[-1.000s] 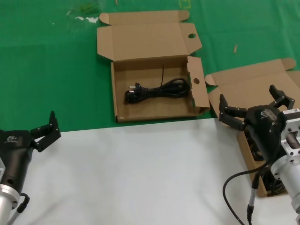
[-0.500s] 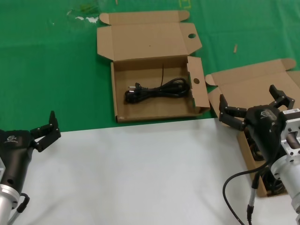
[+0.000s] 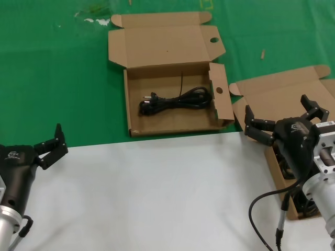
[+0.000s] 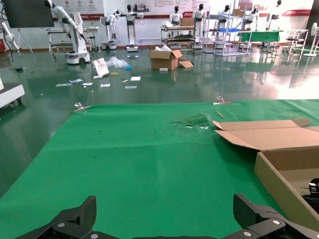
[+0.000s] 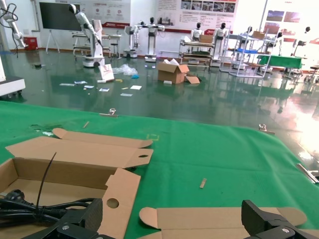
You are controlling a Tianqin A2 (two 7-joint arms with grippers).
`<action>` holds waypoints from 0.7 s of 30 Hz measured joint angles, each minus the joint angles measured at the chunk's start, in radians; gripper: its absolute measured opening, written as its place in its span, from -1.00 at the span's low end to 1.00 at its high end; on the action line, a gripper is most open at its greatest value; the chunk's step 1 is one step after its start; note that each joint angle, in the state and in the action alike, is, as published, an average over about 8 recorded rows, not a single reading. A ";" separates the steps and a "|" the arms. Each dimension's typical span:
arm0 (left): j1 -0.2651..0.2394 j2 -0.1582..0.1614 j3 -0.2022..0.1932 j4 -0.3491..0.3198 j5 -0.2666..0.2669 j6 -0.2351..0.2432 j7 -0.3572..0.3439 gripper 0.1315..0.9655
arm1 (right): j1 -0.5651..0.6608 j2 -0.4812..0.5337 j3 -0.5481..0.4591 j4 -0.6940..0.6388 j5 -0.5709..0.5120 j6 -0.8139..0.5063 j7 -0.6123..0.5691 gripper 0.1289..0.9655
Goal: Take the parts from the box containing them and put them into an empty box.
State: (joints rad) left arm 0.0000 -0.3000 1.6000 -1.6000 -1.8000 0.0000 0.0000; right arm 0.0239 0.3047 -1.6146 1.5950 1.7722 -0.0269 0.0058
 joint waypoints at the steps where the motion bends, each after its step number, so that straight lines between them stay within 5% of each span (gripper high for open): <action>1: 0.000 0.000 0.000 0.000 0.000 0.000 0.000 1.00 | 0.000 0.000 0.000 0.000 0.000 0.000 0.000 1.00; 21: 0.000 0.000 0.000 0.000 0.000 0.000 0.000 1.00 | 0.000 0.000 0.000 0.000 0.000 0.000 0.000 1.00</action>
State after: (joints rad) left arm 0.0000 -0.3000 1.6000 -1.6000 -1.8000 0.0000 0.0000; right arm 0.0239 0.3047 -1.6146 1.5950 1.7722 -0.0269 0.0058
